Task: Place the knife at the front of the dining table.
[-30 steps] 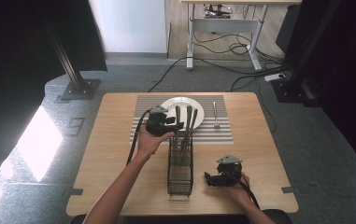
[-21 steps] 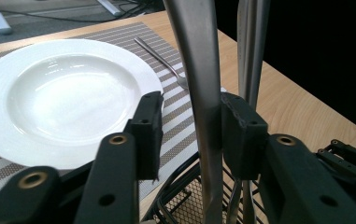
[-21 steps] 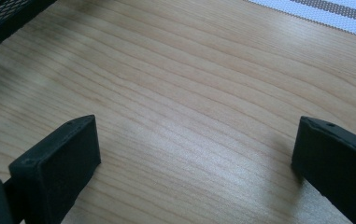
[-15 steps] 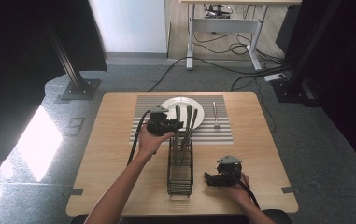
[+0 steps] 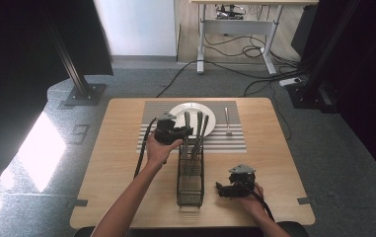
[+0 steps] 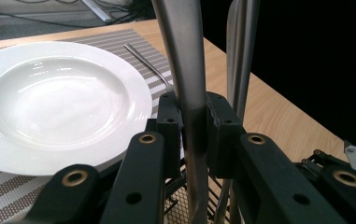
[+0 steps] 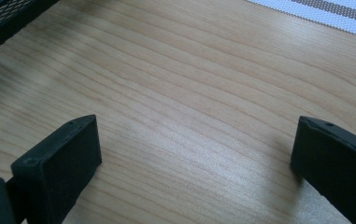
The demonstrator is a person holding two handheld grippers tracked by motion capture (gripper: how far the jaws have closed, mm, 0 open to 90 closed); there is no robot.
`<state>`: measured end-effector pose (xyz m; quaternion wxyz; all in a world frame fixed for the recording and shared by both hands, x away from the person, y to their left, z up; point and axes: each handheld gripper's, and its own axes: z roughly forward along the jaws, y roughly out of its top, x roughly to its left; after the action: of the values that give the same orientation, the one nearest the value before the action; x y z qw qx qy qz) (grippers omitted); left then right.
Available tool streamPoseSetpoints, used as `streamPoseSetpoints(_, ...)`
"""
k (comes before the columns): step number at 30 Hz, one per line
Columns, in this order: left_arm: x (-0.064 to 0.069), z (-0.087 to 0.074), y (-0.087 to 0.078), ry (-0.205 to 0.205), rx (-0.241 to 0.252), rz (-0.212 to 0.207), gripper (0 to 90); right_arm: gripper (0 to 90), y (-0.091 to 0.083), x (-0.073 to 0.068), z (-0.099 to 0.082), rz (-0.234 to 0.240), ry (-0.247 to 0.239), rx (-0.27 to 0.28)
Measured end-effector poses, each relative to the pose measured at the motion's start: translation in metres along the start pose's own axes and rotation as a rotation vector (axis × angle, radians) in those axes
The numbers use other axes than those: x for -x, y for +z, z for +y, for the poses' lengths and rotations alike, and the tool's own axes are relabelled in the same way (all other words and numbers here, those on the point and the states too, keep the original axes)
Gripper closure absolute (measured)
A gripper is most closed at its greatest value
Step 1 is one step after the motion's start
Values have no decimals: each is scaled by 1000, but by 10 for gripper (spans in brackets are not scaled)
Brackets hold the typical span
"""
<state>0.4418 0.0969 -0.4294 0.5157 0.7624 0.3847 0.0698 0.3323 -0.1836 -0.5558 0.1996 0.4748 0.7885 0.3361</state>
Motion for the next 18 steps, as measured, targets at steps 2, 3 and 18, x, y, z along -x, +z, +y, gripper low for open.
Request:
streamPoseSetpoints(2,0,0,-2,-11,17,-3,785,15,0,0,0,0,1,0)
streamPoseSetpoints(3,1,1,-3,-8,26,0,793,15,0,0,0,-2,1,-1)
streamPoseSetpoints(18,17,13,-24,57,124,18,806,18,0,0,0,0,-2,0)
